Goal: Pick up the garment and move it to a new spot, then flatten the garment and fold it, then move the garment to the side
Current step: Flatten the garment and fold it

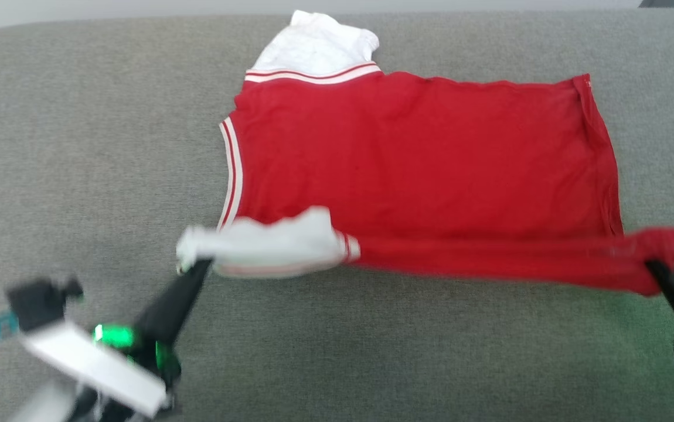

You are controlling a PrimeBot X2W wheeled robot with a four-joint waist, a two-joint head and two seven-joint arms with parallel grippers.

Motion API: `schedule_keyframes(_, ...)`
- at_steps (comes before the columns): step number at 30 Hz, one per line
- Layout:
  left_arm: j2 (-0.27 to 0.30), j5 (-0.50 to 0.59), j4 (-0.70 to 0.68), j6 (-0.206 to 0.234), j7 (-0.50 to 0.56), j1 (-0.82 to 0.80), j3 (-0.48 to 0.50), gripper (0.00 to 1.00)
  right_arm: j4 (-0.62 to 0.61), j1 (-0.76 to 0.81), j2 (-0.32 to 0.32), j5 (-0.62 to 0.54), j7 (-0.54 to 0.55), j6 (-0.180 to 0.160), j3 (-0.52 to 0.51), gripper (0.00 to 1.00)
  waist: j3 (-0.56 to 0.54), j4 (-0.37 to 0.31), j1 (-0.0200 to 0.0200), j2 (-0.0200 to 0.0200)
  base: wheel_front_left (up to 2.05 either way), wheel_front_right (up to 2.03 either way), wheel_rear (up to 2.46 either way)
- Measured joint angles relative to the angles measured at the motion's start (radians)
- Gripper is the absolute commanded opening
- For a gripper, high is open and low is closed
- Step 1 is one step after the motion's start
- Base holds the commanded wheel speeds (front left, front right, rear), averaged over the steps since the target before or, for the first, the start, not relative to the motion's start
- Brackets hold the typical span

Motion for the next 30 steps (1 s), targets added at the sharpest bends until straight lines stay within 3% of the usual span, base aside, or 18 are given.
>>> schedule_keyframes(5,-0.041,-0.066,0.126,0.000,0.078,-0.216,-0.007,0.00,0.071,-0.179,0.049,-0.053,0.050,-0.001,0.013,0.00,0.027,-0.021,-0.0001,0.0000,0.00,0.00,0.00)
schedule_keyframes(11,-0.085,-0.121,0.327,0.000,0.157,-0.397,-0.016,0.00,0.230,-0.364,0.089,-0.084,0.043,-0.001,0.097,0.00,0.076,-0.052,0.0000,0.0000,0.00,0.00,0.00)
schedule_keyframes(20,-0.115,-0.080,0.565,0.000,0.185,-0.527,-0.070,0.00,0.406,-0.500,0.091,-0.080,-0.074,-0.001,0.214,0.00,0.156,-0.091,0.0000,0.0000,0.00,0.00,0.00)
schedule_keyframes(21,-0.112,-0.063,0.577,0.000,0.180,-0.536,-0.083,0.19,0.416,-0.509,0.086,-0.081,-0.091,-0.001,0.222,0.06,0.158,-0.094,0.0000,0.0000,0.00,0.00,0.00)
schedule_keyframes(22,-0.108,-0.046,0.587,0.000,0.172,-0.545,-0.098,0.54,0.425,-0.514,0.080,-0.083,-0.107,-0.001,0.232,0.29,0.157,-0.096,0.0000,0.0000,0.00,0.00,0.00)
schedule_keyframes(23,-0.105,-0.026,0.595,0.000,0.161,-0.551,-0.109,1.00,0.434,-0.519,0.073,-0.085,-0.122,-0.001,0.242,0.72,0.155,-0.097,0.0000,0.0000,0.00,0.00,0.00)
schedule_keyframes(24,-0.099,-0.012,0.600,0.000,0.151,-0.556,-0.124,1.00,0.440,-0.522,0.067,-0.090,-0.138,-0.001,0.249,1.00,0.151,-0.098,0.0000,0.0000,0.00,0.00,0.00)
schedule_keyframes(30,0.006,0.131,0.573,0.000,0.082,-0.598,-0.233,1.00,0.433,-0.514,0.038,-0.095,-0.215,-0.001,0.260,1.00,0.110,-0.095,0.0000,0.0000,0.00,0.00,0.00)
